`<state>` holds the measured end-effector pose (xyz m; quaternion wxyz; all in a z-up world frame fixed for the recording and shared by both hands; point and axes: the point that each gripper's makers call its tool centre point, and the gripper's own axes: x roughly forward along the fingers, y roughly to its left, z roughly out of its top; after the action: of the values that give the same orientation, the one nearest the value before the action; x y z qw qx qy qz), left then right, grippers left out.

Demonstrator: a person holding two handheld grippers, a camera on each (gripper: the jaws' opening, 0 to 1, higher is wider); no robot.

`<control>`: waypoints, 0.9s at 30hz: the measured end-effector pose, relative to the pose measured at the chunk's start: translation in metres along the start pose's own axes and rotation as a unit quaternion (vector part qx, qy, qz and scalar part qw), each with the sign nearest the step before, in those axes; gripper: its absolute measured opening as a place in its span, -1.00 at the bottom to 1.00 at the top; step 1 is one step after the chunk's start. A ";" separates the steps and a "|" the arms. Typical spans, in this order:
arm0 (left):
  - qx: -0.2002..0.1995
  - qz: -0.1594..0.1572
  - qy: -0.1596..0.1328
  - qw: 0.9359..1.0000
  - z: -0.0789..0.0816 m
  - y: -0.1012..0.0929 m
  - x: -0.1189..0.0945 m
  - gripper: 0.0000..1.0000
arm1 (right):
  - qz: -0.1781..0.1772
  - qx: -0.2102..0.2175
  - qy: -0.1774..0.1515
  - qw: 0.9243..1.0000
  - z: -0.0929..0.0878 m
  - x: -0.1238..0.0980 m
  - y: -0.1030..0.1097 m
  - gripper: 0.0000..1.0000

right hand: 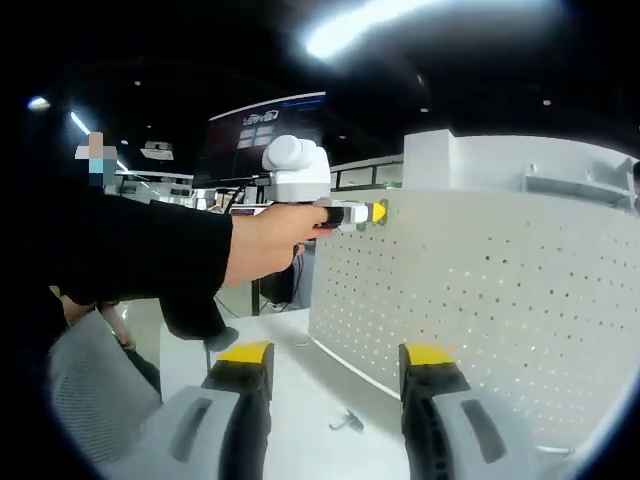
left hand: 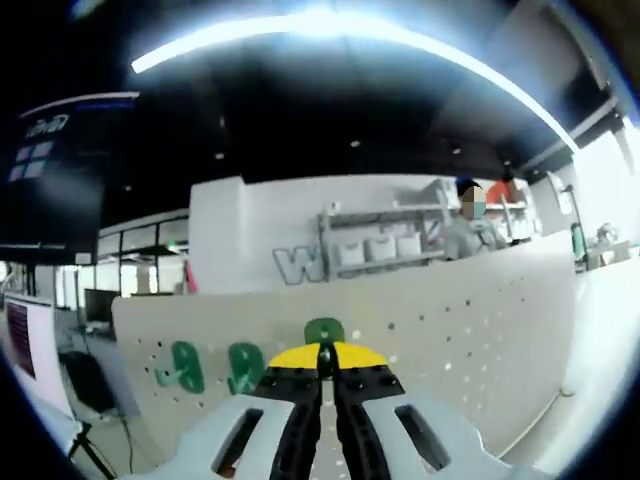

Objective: Insert the hook assembly into the mounting plate slot until the hook locks in place.

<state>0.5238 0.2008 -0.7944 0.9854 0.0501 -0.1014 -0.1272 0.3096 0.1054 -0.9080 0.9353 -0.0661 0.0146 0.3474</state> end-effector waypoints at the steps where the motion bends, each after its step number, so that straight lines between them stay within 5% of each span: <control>1: 0.003 0.001 -0.002 1.000 0.000 0.000 0.001 -0.96 | 0.003 0.002 0.000 1.000 0.000 0.000 0.001 -0.03; 27: 0.029 0.019 -0.006 0.999 -0.005 0.005 0.006 -0.96 | 0.018 0.021 -0.006 1.000 0.002 0.001 0.006 -0.06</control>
<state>0.5319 0.2045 -0.7973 0.9852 0.0757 -0.1118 -0.1057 0.3066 0.1107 -0.9067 0.9302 -0.0438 0.0177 0.3641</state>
